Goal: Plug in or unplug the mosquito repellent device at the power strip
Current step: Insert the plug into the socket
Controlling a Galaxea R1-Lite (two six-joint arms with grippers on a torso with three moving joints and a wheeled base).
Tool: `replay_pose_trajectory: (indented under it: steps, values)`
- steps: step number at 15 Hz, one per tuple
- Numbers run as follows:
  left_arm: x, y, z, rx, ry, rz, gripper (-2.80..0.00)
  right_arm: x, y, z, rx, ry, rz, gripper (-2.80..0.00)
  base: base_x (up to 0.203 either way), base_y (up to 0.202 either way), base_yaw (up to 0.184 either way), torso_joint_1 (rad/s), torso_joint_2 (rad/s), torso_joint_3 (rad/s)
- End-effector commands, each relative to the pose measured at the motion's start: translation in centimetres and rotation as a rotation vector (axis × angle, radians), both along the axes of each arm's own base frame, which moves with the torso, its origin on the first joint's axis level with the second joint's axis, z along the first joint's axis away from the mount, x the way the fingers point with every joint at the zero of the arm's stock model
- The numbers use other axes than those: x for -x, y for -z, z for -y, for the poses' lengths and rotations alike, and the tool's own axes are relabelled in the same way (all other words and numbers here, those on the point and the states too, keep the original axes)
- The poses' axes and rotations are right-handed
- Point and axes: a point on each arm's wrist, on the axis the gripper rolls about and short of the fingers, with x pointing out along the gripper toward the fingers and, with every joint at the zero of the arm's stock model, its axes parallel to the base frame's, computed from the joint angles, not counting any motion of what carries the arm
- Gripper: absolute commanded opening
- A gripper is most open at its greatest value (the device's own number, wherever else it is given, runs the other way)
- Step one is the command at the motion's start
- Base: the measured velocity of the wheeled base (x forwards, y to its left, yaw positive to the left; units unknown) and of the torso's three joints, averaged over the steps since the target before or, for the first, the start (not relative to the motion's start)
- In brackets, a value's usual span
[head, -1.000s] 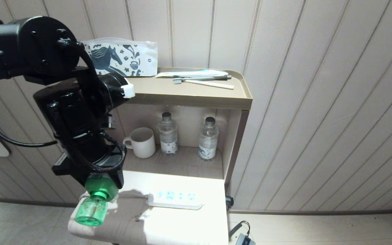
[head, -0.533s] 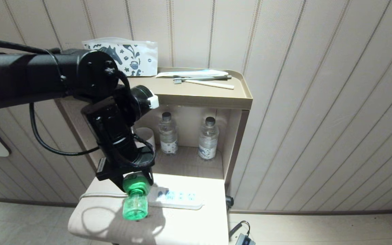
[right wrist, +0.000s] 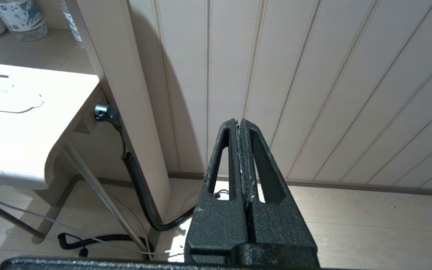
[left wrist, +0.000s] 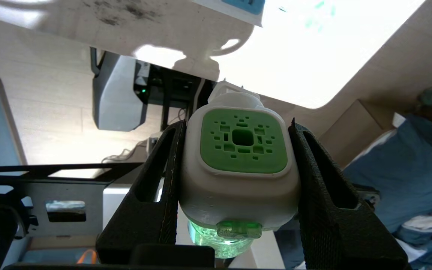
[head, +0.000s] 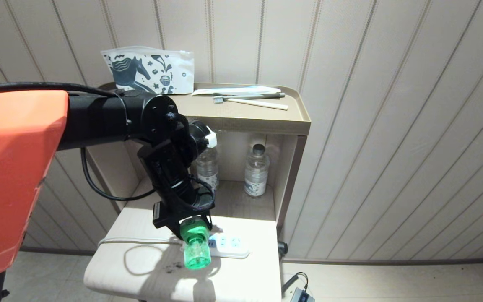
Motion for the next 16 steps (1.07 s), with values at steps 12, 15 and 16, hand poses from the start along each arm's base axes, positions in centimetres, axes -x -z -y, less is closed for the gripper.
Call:
replay_pose_trajectory:
  steps: [12,15,16]
  values:
    - [-2.1,4.0,1.4,-0.026,-0.010,-0.015,-2.80,0.0,0.0,0.0,0.001,0.000,0.000,-2.80,0.000,0.000,0.000,0.000,0.00,0.000]
    - [-2.5,4.1,1.7,-0.024,-0.012,0.016,-2.80,0.0,0.0,0.0,0.001,0.000,0.000,-2.80,0.000,0.000,0.000,0.000,0.00,0.000]
    - [-2.7,4.2,1.8,-0.026,-0.020,0.033,-2.80,0.0,0.0,0.0,-0.001,0.000,-0.001,-2.80,0.000,0.000,0.000,0.000,0.00,0.000]
